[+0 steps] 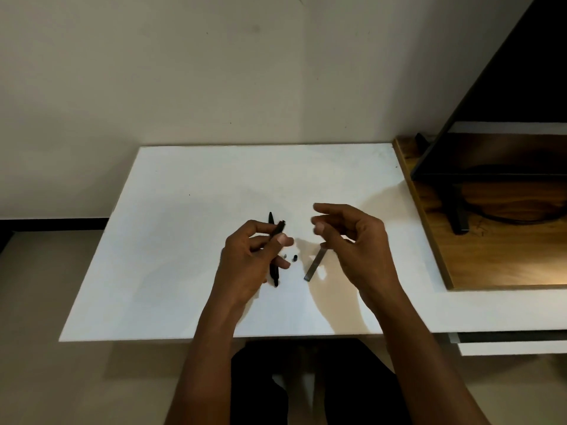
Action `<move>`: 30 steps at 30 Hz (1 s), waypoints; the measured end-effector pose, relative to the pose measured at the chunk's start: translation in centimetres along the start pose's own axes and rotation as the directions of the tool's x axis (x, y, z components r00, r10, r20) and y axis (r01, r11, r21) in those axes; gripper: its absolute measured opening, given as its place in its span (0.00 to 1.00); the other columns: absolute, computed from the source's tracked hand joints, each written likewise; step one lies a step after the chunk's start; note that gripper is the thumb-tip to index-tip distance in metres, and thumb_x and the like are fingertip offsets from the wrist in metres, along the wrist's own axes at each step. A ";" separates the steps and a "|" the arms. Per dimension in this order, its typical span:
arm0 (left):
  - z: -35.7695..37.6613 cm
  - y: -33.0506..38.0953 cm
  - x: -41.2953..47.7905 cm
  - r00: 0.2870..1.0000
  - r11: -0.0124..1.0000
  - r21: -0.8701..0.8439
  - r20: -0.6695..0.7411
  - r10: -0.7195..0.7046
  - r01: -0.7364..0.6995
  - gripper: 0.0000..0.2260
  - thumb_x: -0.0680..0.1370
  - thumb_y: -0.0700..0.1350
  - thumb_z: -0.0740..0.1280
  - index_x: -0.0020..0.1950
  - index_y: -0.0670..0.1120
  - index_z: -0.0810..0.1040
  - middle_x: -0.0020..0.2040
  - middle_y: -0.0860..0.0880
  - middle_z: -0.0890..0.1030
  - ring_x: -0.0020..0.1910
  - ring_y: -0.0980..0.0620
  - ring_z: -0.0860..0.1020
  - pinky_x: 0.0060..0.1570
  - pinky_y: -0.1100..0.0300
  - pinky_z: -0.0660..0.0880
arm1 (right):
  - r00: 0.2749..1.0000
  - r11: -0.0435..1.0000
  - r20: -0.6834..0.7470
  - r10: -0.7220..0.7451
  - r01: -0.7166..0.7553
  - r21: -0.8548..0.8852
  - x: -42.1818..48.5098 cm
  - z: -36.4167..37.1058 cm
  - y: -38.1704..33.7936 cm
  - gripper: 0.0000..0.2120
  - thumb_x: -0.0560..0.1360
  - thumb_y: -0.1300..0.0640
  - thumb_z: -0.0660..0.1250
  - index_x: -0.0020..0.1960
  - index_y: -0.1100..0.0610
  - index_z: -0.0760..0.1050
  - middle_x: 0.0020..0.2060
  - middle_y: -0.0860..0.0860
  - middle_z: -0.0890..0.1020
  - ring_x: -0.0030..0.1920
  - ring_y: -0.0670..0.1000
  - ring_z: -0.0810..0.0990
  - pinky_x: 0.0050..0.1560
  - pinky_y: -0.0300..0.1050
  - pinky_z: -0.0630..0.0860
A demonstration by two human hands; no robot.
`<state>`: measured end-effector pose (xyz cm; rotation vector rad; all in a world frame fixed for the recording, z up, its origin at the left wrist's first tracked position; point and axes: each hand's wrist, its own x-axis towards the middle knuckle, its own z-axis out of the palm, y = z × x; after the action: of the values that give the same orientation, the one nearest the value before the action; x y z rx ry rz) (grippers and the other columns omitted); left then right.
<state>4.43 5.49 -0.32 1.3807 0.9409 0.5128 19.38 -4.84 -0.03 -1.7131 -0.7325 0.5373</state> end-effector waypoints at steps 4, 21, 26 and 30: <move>-0.6 -0.5 0.2 0.996 0.999 -0.046 -0.087 0.008 -0.012 0.03 0.79 0.46 0.69 0.51 0.49 0.81 0.46 0.52 0.88 0.41 0.51 0.86 0.31 0.60 0.73 | 0.996 0.964 -0.093 -0.002 -0.023 -0.266 -0.1 -0.6 1.1 0.07 0.76 0.61 0.72 0.51 0.51 0.85 0.41 0.41 0.85 0.44 0.42 0.84 0.43 0.35 0.80; -0.8 -0.3 -0.2 0.987 0.978 -0.144 -0.089 0.137 -0.149 0.11 0.83 0.43 0.62 0.65 0.53 0.76 0.44 0.43 0.87 0.39 0.46 0.87 0.36 0.54 0.79 | 0.988 0.723 0.128 -0.083 0.148 -0.675 -1.4 5.1 0.5 0.10 0.76 0.52 0.69 0.58 0.47 0.82 0.58 0.46 0.81 0.63 0.52 0.73 0.52 0.45 0.62; -1.2 -0.1 -0.3 0.986 0.978 -0.144 -0.104 0.134 -0.148 0.11 0.83 0.43 0.63 0.64 0.52 0.76 0.45 0.42 0.86 0.39 0.46 0.86 0.39 0.49 0.79 | 0.981 0.668 0.190 -0.038 0.167 -0.726 -1.7 5.4 0.9 0.10 0.77 0.53 0.67 0.58 0.46 0.81 0.57 0.45 0.82 0.60 0.51 0.76 0.53 0.47 0.65; -0.8 0.2 -0.4 0.986 0.978 -0.148 -0.091 0.136 -0.149 0.12 0.83 0.44 0.63 0.65 0.55 0.74 0.44 0.45 0.87 0.39 0.48 0.86 0.37 0.51 0.79 | 0.985 0.643 0.166 -0.056 0.163 -0.748 -1.8 5.7 1.0 0.08 0.77 0.56 0.67 0.53 0.48 0.82 0.53 0.46 0.83 0.57 0.52 0.77 0.49 0.46 0.63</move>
<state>3.65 5.69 -0.01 1.3000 0.8518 0.7399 14.41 -2.38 -2.50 -2.4074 -1.2775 0.2472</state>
